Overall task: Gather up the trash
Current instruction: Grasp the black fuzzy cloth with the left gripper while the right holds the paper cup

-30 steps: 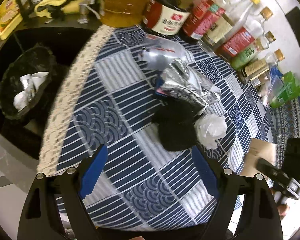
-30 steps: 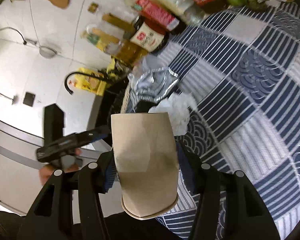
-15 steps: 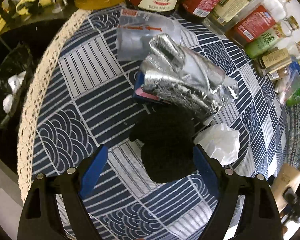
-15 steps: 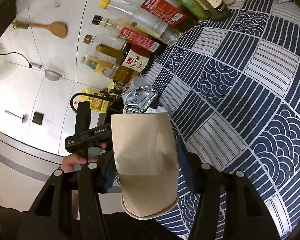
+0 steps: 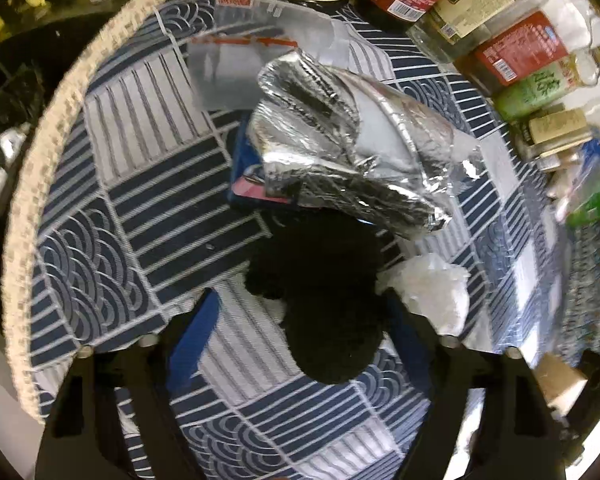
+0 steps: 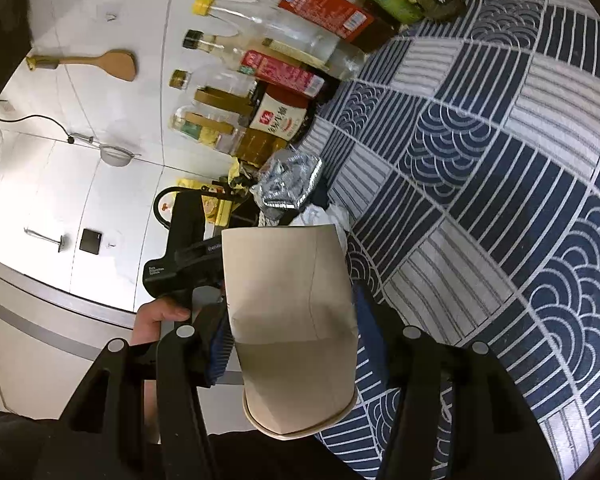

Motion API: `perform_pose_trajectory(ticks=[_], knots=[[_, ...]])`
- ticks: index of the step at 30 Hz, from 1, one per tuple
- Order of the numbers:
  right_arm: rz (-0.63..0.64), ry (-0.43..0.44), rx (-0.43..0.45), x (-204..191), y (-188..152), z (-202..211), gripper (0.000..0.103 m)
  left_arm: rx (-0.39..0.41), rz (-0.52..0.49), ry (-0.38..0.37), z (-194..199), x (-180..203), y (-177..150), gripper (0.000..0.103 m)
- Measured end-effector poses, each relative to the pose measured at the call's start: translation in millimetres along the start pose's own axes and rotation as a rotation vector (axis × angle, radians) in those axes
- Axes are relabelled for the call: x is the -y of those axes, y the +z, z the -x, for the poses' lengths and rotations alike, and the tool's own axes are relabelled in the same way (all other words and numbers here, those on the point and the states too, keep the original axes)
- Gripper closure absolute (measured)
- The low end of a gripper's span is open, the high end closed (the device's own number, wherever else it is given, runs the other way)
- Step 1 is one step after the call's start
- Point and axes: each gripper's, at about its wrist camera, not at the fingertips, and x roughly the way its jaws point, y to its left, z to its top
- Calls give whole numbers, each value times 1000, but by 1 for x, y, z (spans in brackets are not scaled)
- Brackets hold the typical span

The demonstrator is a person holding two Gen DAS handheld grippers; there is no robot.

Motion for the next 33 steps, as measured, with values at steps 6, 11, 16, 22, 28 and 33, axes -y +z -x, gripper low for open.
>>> perform_pose_trajectory(ticks=[6, 11, 16, 22, 28, 33], knots=[[8, -13, -19, -12, -1, -7, 48, 3, -14, -84, 1, 7, 0, 59], [46, -58, -18, -27, 0, -8, 48, 4, -14, -62, 6, 4, -2, 60], [56, -58, -42, -32, 2, -17, 48, 42, -67, -50, 24, 11, -10, 60], [78, -61, -88, -39, 2, -33, 48, 93, -70, -33, 51, 1, -22, 60], [92, -76, -127, -50, 2, -48, 48, 145, -81, -32, 79, -4, -39, 60], [154, -131, -135, -70, 9, -58, 48, 197, -127, -25, 102, -9, -54, 60]])
